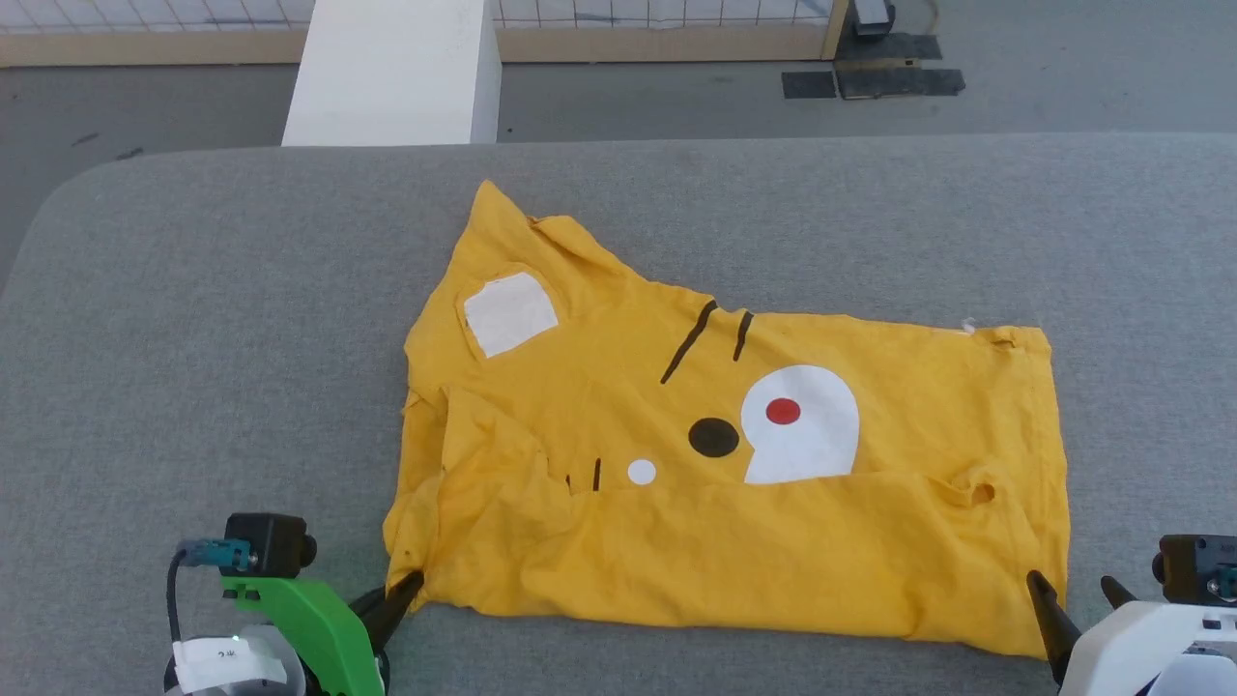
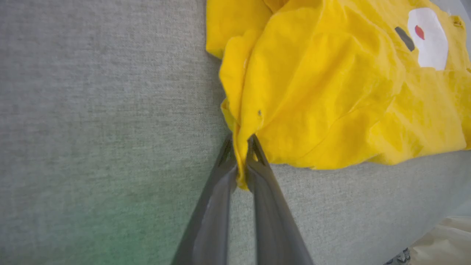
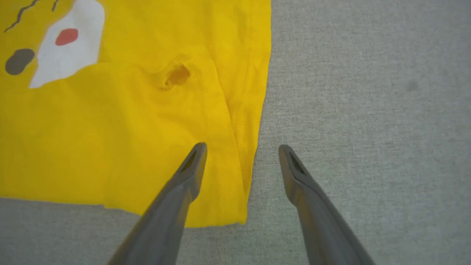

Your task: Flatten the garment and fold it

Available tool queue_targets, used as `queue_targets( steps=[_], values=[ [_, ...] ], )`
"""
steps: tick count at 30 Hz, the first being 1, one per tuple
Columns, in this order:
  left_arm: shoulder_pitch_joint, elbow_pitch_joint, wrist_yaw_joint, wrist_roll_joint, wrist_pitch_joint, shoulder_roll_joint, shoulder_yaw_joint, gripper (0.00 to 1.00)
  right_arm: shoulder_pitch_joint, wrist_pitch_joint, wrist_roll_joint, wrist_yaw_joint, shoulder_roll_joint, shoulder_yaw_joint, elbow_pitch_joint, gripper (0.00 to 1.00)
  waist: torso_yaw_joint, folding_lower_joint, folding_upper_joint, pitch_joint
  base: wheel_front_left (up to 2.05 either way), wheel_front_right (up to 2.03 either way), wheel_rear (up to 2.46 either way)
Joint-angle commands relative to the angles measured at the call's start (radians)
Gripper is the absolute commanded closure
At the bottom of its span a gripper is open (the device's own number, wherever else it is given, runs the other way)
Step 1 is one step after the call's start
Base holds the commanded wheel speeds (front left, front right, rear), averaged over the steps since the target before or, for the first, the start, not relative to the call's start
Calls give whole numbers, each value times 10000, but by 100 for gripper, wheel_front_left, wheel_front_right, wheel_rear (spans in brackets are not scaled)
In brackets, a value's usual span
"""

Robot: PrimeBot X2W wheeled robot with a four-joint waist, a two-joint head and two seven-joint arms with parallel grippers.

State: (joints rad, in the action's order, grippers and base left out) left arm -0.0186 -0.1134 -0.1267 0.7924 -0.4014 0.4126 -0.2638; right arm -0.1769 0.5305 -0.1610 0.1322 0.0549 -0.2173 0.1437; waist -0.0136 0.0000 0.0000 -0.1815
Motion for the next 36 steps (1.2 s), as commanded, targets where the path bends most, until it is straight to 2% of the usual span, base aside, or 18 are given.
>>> queue_targets(
  steps=[1, 13, 14, 15, 16, 17, 22, 28, 36],
  values=[
    [-92, 34, -30, 92, 74, 92, -24, 100, 72, 148, -95, -15, -8, -18, 71, 0, -108, 0, 0, -108, 0, 0, 0],
    [-272, 71, -35, 314, 221, 213, -171, 100, 65, 827, -508, -15, -44, -51, -999, 0, -309, 0, 0, -204, 0, 0, 0],
    [-275, 62, -35, 332, 233, 223, -165, 100, 90, 827, -541, -15, -44, -59, -1112, 9, -307, 0, 0, -200, 0, 0, 0],
    [-277, 55, -36, 344, 243, 231, -159, 100, 111, 813, -560, -15, -45, -47, -1181, 32, -303, 0, 0, -195, 0, 0, 0],
    [-279, 46, -36, 355, 261, 239, -148, 100, 141, 775, -599, -15, -45, -34, -1251, 76, -299, 0, 0, -188, 0, 0, 0],
    [-280, 43, -30, 359, 289, 243, -130, 100, 177, 698, -637, -15, -45, -65, -1293, 100, -293, 0, 0, -185, 0, 0, 0],
    [-241, 65, -5, 536, 426, 251, 60, 100, 416, 473, -699, -15, -46, -53, -1362, 100, -222, 0, 0, -133, 0, 0, 0],
    [112, 402, 23, 1207, 488, 274, 536, 100, 650, 282, -710, -15, -46, -236, -797, 100, -70, 0, 0, 46, 0, 0, 0],
    [1402, 1454, 317, 2077, 175, 561, 1127, 100, 227, 811, -987, -15, -46, -558, 326, 100, -7, 0, 0, 425, 0, 0, 0]
  ],
)
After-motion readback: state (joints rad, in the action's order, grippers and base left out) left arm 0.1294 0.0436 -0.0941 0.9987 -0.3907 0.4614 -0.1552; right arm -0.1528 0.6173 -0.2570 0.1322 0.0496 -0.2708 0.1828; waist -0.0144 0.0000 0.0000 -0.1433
